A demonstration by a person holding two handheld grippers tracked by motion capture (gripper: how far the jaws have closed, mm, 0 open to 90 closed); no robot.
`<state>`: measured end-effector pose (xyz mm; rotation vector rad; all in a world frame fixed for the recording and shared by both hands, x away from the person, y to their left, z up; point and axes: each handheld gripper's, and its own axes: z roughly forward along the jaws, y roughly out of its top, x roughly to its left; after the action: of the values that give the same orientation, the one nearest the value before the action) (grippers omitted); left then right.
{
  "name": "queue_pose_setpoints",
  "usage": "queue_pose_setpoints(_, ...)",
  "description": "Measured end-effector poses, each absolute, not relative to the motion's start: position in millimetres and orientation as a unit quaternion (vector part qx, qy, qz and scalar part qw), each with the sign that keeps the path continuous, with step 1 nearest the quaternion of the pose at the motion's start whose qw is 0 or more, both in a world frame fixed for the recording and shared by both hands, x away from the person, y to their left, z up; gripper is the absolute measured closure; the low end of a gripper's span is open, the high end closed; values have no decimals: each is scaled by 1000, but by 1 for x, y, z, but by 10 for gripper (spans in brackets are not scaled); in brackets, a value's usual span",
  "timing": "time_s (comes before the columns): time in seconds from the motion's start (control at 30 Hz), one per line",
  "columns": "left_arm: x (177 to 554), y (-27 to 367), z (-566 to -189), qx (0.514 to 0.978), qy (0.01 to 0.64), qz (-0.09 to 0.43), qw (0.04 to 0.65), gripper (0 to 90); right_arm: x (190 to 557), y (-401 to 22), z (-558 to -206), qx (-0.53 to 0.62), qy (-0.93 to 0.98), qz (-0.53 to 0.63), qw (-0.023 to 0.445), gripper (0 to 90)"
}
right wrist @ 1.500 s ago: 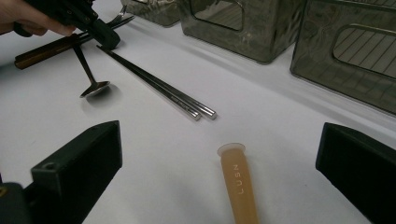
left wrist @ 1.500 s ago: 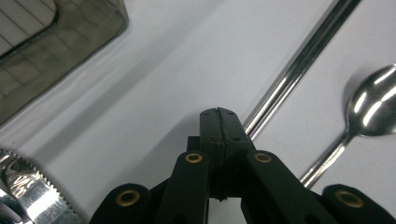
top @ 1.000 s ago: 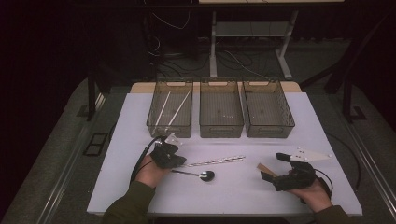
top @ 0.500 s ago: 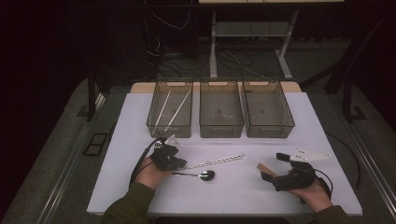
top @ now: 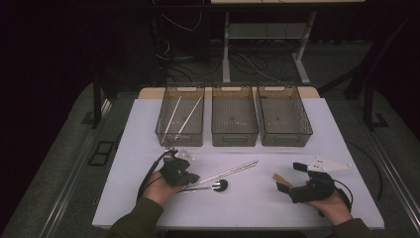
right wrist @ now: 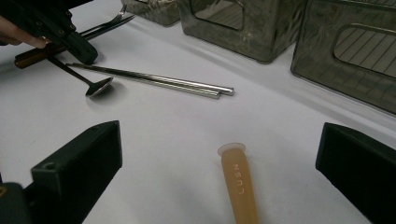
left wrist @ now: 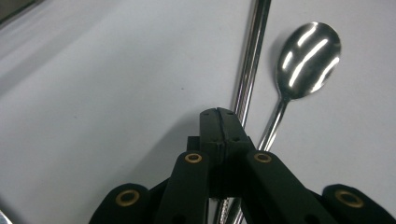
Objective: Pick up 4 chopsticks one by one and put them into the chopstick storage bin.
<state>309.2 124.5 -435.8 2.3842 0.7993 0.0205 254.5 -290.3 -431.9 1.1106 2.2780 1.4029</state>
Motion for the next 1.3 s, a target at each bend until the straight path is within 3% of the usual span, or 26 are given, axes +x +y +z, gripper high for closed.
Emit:
queue_pose_setpoints(0.23, 308, 125, -436, 900, 302, 11, 314, 894, 254, -290, -432, 380, 781, 480, 122, 7)
queue_pose_setpoints(0.57, 321, 119, -427, 874, 303, 21, 379, 658, 256, -288, -433, 379, 784, 477, 119, 7)
queue_pose_setpoints(0.67, 326, 111, -426, 873, 296, 24, 387, 632, 256, -288, -433, 379, 785, 476, 118, 7)
queue_pose_setpoints(0.9, 339, 83, -428, 876, 280, 13, 392, 637, 256, -287, -434, 379, 786, 474, 116, 7)
queue_pose_setpoints(1.3, 348, 42, -434, 891, 242, 0, 384, 765, 256, -288, -434, 380, 784, 477, 115, 7)
